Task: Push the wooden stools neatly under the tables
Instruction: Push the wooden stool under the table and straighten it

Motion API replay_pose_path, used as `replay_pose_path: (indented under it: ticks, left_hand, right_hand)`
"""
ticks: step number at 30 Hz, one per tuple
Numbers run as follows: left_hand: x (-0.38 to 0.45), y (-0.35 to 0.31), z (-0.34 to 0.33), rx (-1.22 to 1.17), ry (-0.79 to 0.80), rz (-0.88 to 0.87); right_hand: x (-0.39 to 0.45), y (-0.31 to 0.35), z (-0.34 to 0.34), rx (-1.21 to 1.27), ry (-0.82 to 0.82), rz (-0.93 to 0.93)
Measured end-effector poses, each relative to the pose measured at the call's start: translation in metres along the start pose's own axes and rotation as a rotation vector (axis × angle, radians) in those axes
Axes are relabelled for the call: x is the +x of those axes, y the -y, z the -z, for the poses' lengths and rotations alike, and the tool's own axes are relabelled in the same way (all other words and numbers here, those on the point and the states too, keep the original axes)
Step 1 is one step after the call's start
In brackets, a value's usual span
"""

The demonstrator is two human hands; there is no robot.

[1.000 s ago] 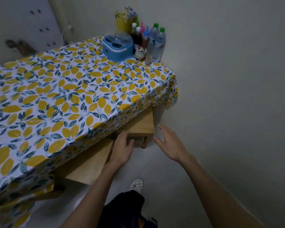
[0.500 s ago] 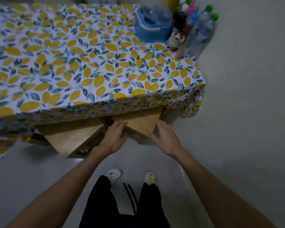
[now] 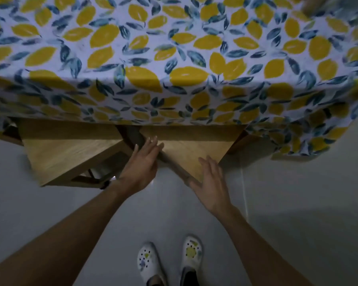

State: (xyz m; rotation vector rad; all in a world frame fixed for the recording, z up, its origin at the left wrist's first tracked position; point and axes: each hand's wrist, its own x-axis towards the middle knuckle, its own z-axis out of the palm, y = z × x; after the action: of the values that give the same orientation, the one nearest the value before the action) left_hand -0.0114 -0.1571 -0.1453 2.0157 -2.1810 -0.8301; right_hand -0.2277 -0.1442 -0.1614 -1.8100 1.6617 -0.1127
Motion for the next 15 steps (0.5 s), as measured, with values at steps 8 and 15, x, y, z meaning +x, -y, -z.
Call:
replay_pose_path:
  ticks: [8, 15]
  left_hand:
    - [0.069, 0.052, -0.068, 0.141, 0.089, -0.036]
    - [0.084, 0.061, -0.095, 0.246, -0.019, -0.021]
  right_hand:
    - [0.068, -0.039, -0.084, -0.277, -0.139, 0.176]
    - [0.088, -0.052, -0.112, -0.497, -0.231, 0.18]
